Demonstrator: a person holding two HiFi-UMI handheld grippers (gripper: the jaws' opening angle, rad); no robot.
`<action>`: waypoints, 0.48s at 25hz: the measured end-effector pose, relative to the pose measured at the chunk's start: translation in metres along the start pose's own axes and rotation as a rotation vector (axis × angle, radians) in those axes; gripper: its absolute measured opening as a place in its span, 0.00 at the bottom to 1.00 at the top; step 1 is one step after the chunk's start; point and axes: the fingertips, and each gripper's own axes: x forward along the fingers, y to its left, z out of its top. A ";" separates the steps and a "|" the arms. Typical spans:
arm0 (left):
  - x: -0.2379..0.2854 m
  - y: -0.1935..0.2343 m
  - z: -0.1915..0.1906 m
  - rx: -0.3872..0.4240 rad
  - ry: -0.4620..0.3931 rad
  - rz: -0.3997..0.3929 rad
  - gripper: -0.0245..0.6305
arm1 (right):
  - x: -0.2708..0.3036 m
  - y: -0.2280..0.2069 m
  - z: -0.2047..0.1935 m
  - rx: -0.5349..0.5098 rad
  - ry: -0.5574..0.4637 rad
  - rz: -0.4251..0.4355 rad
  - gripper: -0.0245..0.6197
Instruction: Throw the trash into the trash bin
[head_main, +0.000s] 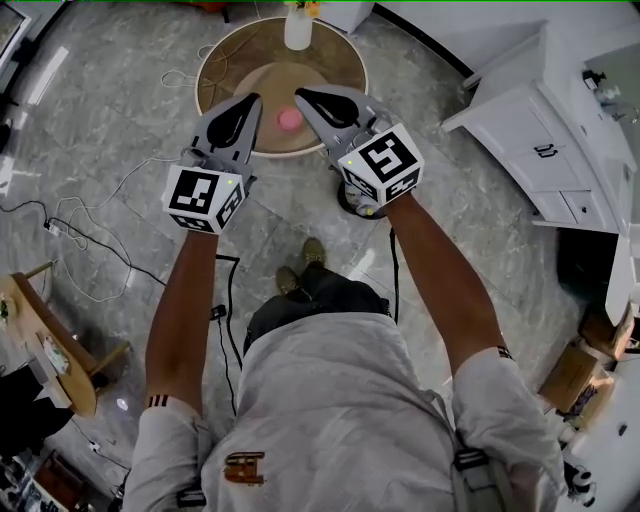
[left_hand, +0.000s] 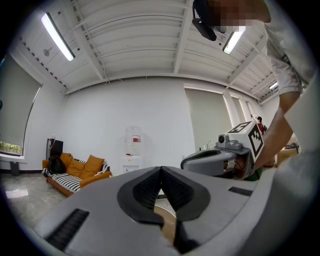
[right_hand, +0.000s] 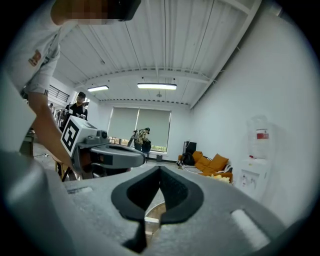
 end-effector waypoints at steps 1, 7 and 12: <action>0.006 0.003 -0.004 -0.002 0.005 0.008 0.04 | 0.003 -0.004 -0.005 -0.008 0.007 0.011 0.04; 0.035 0.020 -0.031 -0.005 0.037 0.039 0.04 | 0.019 -0.028 -0.036 -0.004 0.038 0.049 0.04; 0.047 0.035 -0.059 -0.018 0.070 0.053 0.04 | 0.033 -0.039 -0.071 0.005 0.097 0.069 0.04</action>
